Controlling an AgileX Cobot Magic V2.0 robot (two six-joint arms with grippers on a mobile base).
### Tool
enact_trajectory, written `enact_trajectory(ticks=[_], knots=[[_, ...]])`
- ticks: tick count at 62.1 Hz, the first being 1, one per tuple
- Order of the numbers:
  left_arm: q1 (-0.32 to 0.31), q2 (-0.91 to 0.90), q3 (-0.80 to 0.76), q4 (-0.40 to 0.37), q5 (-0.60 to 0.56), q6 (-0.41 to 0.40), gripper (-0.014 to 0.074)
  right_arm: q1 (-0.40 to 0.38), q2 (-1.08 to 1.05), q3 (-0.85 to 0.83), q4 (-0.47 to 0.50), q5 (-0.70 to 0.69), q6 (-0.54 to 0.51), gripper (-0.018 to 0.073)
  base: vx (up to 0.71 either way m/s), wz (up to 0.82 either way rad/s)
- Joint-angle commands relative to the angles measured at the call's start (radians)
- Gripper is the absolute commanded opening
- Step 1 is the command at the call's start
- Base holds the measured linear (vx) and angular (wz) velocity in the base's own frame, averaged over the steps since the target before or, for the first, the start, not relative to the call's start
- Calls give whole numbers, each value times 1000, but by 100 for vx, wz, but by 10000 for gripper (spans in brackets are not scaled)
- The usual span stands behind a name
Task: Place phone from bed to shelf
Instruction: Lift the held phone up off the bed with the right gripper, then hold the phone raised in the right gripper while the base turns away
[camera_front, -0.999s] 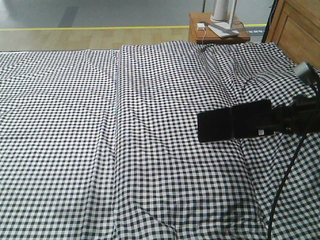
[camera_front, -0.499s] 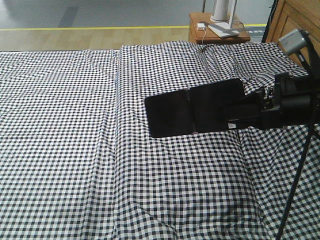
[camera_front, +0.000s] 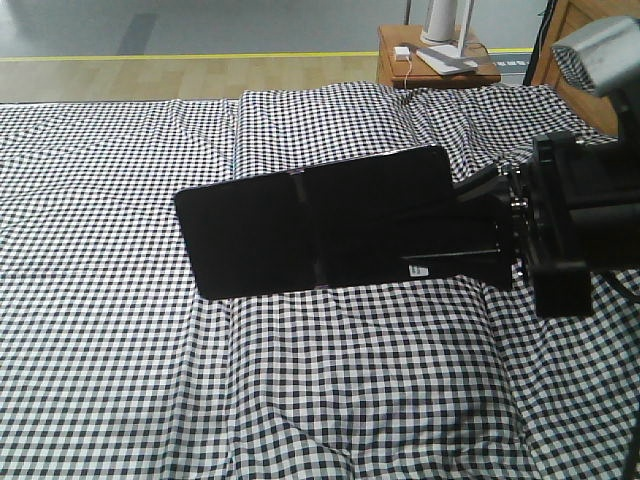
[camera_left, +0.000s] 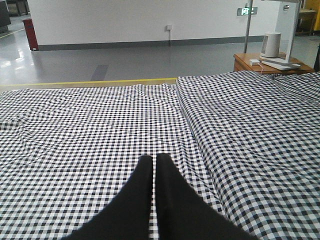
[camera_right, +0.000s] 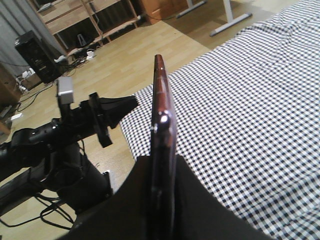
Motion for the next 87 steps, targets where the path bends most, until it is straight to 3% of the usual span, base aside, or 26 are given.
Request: enact_trajectory(ticks=[1, 87], knots=[[-8, -6, 7, -9, -73, 0, 1, 16, -43, -28, 101, 74, -2, -2, 0, 0], [-8, -6, 7, -9, -73, 0, 1, 16, -65, -28, 99, 73, -2, -2, 0, 0]])
